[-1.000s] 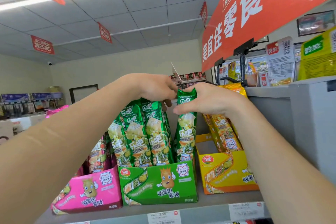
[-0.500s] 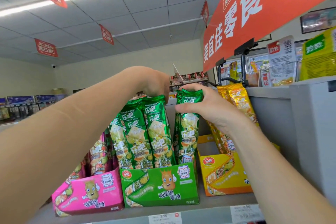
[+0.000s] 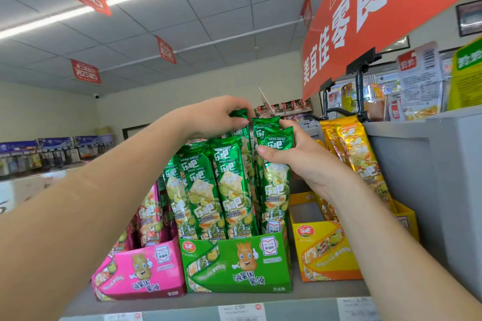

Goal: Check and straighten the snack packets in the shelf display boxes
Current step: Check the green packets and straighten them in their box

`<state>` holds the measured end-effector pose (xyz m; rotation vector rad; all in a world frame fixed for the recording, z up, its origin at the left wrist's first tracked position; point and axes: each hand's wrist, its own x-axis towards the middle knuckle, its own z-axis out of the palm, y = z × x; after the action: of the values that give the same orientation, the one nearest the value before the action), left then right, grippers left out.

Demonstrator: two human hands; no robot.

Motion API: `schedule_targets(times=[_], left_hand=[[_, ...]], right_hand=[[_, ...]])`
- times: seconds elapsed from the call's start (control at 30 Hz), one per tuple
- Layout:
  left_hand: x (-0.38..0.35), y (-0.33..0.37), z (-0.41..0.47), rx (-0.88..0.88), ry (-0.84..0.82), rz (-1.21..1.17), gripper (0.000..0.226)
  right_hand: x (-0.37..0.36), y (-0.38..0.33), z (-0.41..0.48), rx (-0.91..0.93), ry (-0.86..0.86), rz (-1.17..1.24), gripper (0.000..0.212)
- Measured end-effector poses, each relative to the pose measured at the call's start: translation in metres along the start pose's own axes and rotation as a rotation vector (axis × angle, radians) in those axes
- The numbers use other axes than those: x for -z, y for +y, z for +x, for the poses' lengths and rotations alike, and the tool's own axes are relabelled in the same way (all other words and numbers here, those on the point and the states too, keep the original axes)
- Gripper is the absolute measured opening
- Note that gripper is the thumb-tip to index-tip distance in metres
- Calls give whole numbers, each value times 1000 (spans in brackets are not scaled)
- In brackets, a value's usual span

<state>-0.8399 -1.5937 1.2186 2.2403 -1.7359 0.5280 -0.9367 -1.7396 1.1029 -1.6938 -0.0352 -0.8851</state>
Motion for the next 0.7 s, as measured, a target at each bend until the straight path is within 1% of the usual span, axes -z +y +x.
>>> schedule_targets(times=[0.07,0.1,0.17,0.23,0.3,0.37,0.43,0.47,0.5,0.57,0.63,0.7], left_hand=[[11,-1,-5,1,195,-106,18],[19,-2,-7,5,256,-153,19],[32,0,-12,-18,307,-135,24],[33,3,-16,-75,285,-78,29],[24,8,-19,-88,185,-23,28],[9,10,-20,-57,54,10,25],[-2,7,-18,-35,17,27,25],[-4,4,-17,-25,41,7,26],[-4,2,-17,-9,82,-26,25],[1,-1,-18,15,227,-109,22],[10,-1,-20,25,463,-234,24],[22,3,-25,15,716,-351,29]], right_hand=[[0,-3,0,-9,-21,-28,51],[0,-2,1,-20,-30,-35,55],[-2,-4,1,-31,-33,-53,62],[-5,-7,1,-52,-51,-50,64],[-10,-12,0,-69,-39,-8,62],[-16,-17,0,-16,63,-3,57],[-18,-19,2,121,158,-98,31],[-18,-20,3,177,157,-167,20],[-17,-20,2,211,138,-234,16],[-16,-19,2,262,144,-350,24],[-15,-17,-1,311,214,-430,31],[-17,-13,-5,348,244,-462,31]])
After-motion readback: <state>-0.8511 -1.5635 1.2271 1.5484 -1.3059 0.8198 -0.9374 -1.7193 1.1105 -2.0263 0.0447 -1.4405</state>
